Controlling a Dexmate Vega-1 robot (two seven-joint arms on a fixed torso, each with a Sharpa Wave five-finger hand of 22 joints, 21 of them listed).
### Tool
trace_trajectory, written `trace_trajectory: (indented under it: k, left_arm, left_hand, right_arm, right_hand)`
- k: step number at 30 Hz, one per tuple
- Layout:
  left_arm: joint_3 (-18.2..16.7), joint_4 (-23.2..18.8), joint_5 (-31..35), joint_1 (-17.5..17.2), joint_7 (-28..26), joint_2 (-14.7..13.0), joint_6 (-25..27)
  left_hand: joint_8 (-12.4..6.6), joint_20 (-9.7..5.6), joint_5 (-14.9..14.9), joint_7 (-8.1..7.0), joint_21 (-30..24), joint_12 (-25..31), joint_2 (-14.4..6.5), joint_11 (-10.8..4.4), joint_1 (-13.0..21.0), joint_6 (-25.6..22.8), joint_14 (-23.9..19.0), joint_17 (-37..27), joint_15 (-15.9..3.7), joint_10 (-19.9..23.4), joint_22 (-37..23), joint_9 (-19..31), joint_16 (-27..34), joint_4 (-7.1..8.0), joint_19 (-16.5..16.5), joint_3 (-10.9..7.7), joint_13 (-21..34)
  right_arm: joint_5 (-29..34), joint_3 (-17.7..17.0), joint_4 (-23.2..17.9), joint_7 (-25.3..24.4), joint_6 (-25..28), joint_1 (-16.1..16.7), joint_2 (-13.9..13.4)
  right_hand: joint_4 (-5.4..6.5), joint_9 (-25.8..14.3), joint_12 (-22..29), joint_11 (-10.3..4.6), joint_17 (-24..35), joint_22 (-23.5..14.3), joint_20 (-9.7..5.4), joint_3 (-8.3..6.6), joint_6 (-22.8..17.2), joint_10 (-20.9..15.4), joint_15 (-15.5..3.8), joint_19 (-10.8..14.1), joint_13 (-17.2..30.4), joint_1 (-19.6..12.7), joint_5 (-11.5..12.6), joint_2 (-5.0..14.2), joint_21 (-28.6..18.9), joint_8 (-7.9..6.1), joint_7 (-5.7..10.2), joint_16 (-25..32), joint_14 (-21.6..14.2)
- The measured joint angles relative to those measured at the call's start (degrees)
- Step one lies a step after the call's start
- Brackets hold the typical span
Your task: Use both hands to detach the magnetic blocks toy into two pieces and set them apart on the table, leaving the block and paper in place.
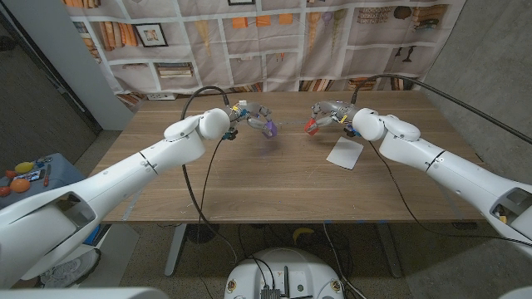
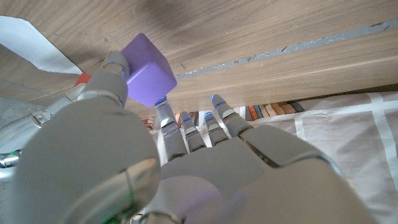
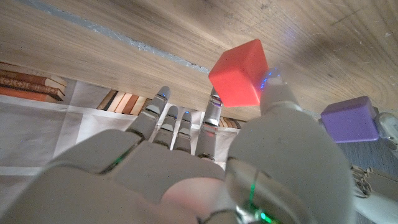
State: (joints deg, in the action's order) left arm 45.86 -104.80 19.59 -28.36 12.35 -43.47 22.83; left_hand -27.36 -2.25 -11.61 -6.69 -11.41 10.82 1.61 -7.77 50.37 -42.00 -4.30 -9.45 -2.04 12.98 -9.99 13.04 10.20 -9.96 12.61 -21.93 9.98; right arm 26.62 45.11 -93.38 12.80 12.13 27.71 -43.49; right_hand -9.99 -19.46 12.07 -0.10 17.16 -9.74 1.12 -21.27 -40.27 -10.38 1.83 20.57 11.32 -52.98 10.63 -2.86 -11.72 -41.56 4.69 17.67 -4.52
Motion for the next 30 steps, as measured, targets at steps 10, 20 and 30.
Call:
trace_trajectory:
  k: [10,20,30]
  left_arm:
    - [1.56,1.1,3.97,0.59,1.32,1.06,0.9]
    - [3.69,2.5,8.41,1.5,3.19,2.01,0.95]
    - [5.17,2.77,12.95,1.55,4.6,2.67,2.08]
  left_hand:
    - [0.0,0.0,0.1,0.0,0.0,0.0,0.0,0.0,0.0,0.0,0.0,0.0,0.0,0.0,0.0,0.0,0.0,0.0,0.0,0.0,0.0]
    - [0.0,0.0,0.11,0.0,0.0,0.0,0.0,-0.32,0.0,0.0,0.0,0.0,0.0,-0.31,0.0,0.0,0.0,0.11,0.0,0.11,0.0]
    - [0.0,0.09,-0.34,0.0,0.0,0.0,0.0,-0.3,0.0,0.0,0.0,0.0,0.0,-0.33,0.0,0.0,0.0,0.23,-0.53,0.25,0.0]
  right_arm:
    - [4.41,2.87,1.67,2.5,1.39,-2.26,1.53]
    - [8.09,4.87,2.46,4.11,2.66,-3.51,2.48]
    - [10.77,6.23,2.88,4.95,3.53,-3.98,3.39]
  right_hand:
    - [0.0,-0.01,0.0,-0.24,0.0,0.0,-0.3,0.01,0.16,-0.26,-0.4,0.3,0.3,0.0,0.22,0.0,0.0,-0.16,0.16,0.0,-0.4]
    - [0.27,0.0,0.01,-0.54,0.28,0.0,-0.51,0.27,0.16,-0.57,-0.61,0.51,0.29,-0.28,0.24,-0.28,0.0,-1.25,0.16,0.0,-0.62]
    - [0.27,-0.01,0.01,-0.74,0.27,0.01,-0.71,0.27,0.37,-0.78,-0.92,0.71,0.29,-1.04,0.24,-1.03,0.0,-1.66,0.37,0.0,-0.92]
